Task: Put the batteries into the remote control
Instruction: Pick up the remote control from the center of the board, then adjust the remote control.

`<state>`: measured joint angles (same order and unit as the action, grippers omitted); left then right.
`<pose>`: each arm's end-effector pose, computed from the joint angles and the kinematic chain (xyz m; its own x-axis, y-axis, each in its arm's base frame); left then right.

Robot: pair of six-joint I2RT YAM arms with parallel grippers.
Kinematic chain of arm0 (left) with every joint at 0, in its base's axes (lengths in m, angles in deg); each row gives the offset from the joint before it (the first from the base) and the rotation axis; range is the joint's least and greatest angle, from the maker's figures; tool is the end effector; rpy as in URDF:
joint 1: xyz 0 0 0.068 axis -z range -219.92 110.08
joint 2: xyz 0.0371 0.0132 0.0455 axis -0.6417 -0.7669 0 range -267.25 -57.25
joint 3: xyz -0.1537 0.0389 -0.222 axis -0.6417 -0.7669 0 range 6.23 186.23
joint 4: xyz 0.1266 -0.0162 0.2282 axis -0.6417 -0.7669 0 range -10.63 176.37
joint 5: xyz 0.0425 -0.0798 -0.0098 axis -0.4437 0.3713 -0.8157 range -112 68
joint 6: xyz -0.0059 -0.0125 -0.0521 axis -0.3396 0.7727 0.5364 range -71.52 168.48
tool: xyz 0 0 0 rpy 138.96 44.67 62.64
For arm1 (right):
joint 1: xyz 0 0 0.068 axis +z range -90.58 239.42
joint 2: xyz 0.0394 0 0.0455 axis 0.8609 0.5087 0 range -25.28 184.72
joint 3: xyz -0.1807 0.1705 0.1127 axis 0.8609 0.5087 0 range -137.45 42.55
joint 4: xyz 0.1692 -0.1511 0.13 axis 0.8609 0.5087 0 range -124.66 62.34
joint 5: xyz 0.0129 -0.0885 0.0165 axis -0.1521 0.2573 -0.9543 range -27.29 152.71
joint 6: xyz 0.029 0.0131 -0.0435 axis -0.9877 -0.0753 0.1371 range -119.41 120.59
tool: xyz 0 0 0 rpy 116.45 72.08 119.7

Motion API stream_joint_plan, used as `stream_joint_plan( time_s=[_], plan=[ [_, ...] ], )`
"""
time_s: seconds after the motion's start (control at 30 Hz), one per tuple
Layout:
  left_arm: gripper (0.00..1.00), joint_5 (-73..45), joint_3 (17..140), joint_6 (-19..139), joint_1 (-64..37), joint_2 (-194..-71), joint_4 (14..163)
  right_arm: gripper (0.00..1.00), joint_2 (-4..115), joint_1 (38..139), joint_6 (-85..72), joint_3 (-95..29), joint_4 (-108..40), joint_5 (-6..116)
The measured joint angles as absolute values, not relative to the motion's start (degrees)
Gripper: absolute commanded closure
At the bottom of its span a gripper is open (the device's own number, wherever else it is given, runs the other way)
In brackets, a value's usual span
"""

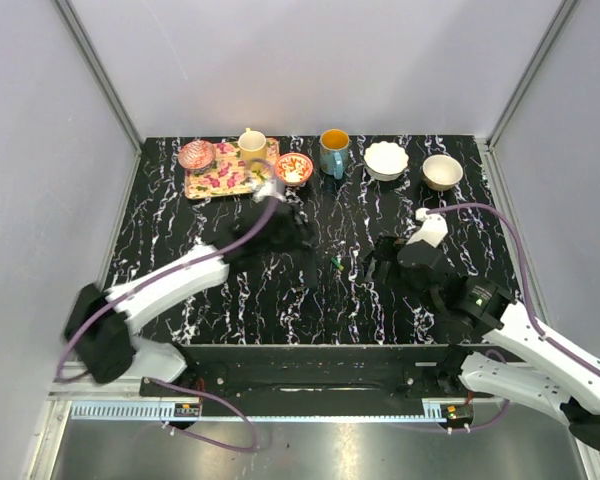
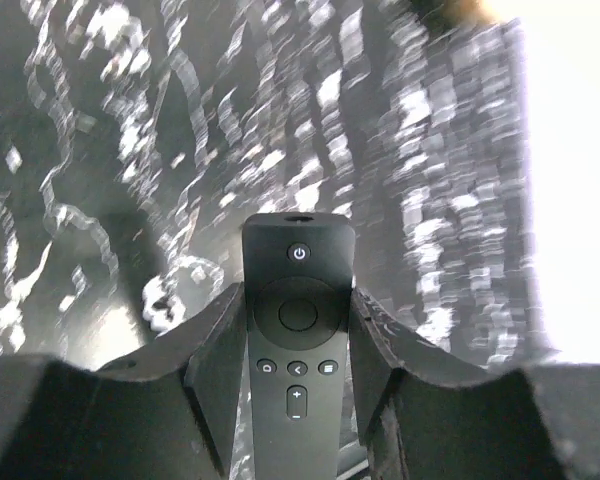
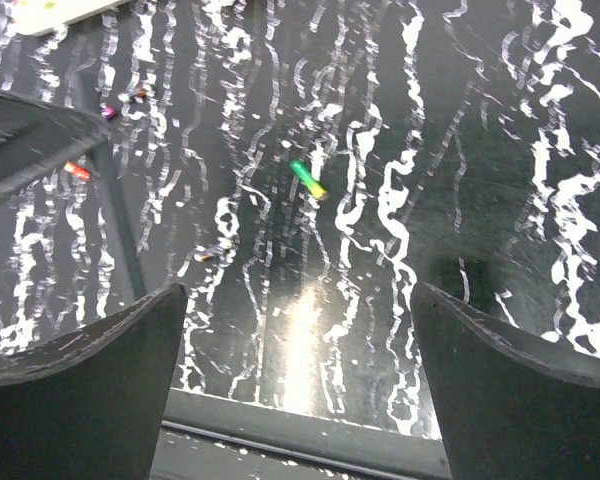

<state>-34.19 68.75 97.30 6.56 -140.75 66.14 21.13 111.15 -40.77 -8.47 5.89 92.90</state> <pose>0.2274 -0.2285 0.2724 -0.7498 -0.2788 -0.6001 0.0534 0.8785 -0.4748 0.1146 0.1163 0.3226 -0.5546 0.2192 -0.8028 -0.0799 0.9462 0.3135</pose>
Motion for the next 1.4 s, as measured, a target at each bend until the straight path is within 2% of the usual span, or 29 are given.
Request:
stream_joint_plan(
  time_s=[0.13, 0.23, 0.37, 0.5, 0.6, 0.7, 0.83, 1.27, 1.4],
  plan=[
    [1.00, -24.1, 54.3, 97.0, -2.3, -125.8, 85.8, 0.00, 20.2, 111.0, -38.0, -8.2, 0.0, 87.9],
    [1.00, -16.7, 46.8, 97.0, -7.0, -121.9, 95.5, 0.00, 19.9, 111.0, -37.1, -7.7, -5.7, 82.7],
    [1.00, -5.7, 39.4, 98.8, -10.5, -120.3, 106.9, 0.00, 20.2, 110.9, -37.5, -5.2, -15.7, 74.3],
    [1.00, 3.1, 31.3, 106.1, -14.2, -118.7, 126.4, 0.00, 23.5, 110.2, -39.1, -3.5, -24.6, 65.2],
    [1.00, 8.0, 29.1, 114.5, -16.4, -121.3, 142.4, 0.00, 26.2, 109.2, -40.7, -2.0, -31.3, 58.8],
    [1.00, 11.6, 29.3, 122.5, -17.3, -126.5, 152.1, 0.01, 28.1, 108.6, -41.9, -1.1, -36.0, 54.2],
    [1.00, 14.7, 30.3, 129.9, -17.5, -132.4, 154.7, 0.03, 29.6, 108.4, -43.2, -0.3, -42.0, 49.7],
    [1.00, 16.0, 33.6, 135.4, -17.5, -132.5, 158.1, 0.12, 36.0, 108.3, -43.5, -0.1, -47.3, 45.3],
    [1.00, 16.0, 33.6, 135.6, -17.5, -132.3, 158.1, 0.20, 37.1, 108.3, -43.8, -0.1, -48.2, 45.1]
  ],
)
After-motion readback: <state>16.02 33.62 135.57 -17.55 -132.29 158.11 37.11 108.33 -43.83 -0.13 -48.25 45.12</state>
